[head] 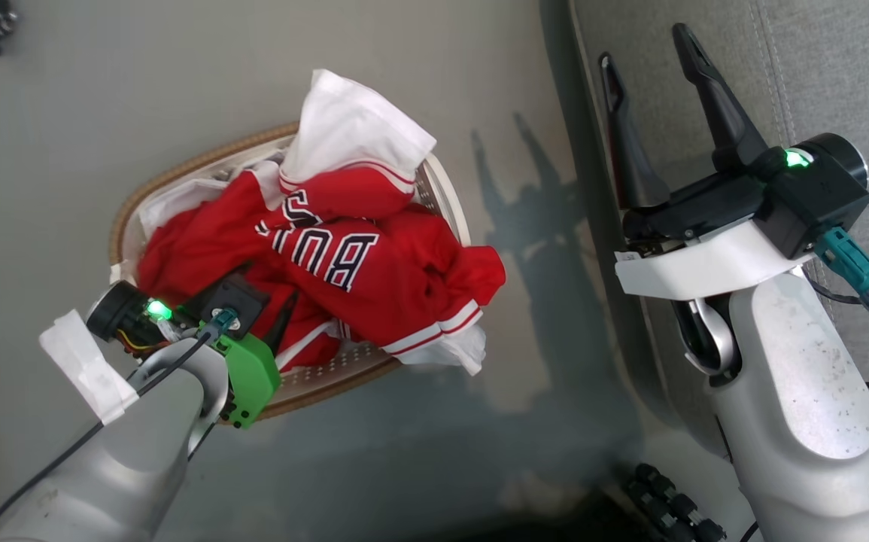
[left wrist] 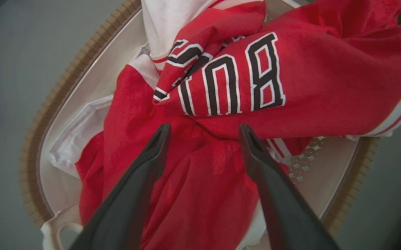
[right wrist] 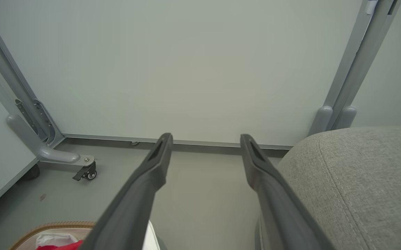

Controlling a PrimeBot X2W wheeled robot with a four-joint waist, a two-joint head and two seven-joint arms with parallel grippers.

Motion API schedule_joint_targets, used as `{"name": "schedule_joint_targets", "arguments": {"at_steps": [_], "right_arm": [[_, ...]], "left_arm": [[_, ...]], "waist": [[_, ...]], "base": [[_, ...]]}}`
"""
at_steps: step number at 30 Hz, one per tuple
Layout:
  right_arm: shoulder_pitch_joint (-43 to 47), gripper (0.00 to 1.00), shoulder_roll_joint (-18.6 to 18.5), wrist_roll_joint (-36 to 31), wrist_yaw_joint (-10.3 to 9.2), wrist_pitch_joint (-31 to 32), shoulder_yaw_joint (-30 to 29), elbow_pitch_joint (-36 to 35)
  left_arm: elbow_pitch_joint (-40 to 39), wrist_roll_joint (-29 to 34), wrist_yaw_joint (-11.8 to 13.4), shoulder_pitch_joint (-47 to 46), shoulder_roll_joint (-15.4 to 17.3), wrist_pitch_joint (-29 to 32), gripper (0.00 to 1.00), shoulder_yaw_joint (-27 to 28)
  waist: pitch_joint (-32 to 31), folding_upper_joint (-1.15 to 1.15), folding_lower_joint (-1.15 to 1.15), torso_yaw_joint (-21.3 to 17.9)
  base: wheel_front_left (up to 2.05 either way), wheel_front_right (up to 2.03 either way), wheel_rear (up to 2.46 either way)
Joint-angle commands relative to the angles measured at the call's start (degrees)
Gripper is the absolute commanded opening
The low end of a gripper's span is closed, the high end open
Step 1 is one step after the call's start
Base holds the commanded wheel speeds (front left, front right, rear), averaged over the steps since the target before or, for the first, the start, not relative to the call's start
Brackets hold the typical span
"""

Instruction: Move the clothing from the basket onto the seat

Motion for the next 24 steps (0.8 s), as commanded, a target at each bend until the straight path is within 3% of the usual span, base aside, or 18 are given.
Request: {"name": "schedule_joint_targets", "arguments": {"at_steps": [1, 12, 18, 19, 20, 21, 24], "right_arm": [[-0.83, 1.00, -0.16, 0.34, -0.04, -0.26, 0.35, -0.59], [-2.03, 1.00, -0.14, 2.29, -0.04, -0.26, 1.76, -2.51], [-2.33, 1.00, -0.14, 3.05, -0.04, -0.26, 1.93, -2.89], [-2.38, 1.00, -0.15, 3.14, -0.04, -0.26, 1.99, -2.78], [-2.46, 1.00, -0.16, 3.26, -0.04, -0.26, 2.08, -2.59], [-2.55, 1.00, -0.16, 3.32, -0.04, -0.26, 2.13, -2.40], [-2.56, 1.00, -0.16, 3.30, -0.04, -0.26, 1.96, -1.45]], "left_arm": [[1.21, -1.02, -0.11, -2.11, 0.74, 0.15, 1.00, -1.67], [9.21, -6.14, -0.11, -10.20, 2.22, 7.06, 1.00, -15.14], [9.74, -8.99, -0.10, -12.29, 2.97, 10.30, 1.00, -19.06], [9.86, -9.42, -0.10, -12.20, 2.95, 10.95, 0.90, -19.30], [9.67, -10.19, -0.11, -12.03, 2.94, 11.31, 0.15, -19.55], [9.64, -10.64, -0.10, -12.05, 3.03, 11.31, 0.00, -19.72], [10.12, -11.67, -0.10, -11.35, 2.98, 10.80, 0.00, -20.22]], "waist": [[3.60, 0.00, -0.01, -2.31], [8.69, 0.00, -0.01, -3.90], [10.34, 0.00, -0.01, -4.51], [10.39, 0.00, -0.01, -4.59], [10.36, 0.00, -0.01, -4.70], [10.21, 0.00, -0.01, -4.78], [8.87, 0.00, -0.01, -4.79]], "base": [[0.00, 0.00, 0.00], [0.00, 0.00, 0.00], [0.00, 0.00, 0.00], [0.00, 0.00, 0.00], [0.00, 0.00, 0.00], [0.00, 0.00, 0.00], [0.00, 0.00, 0.00]]}}
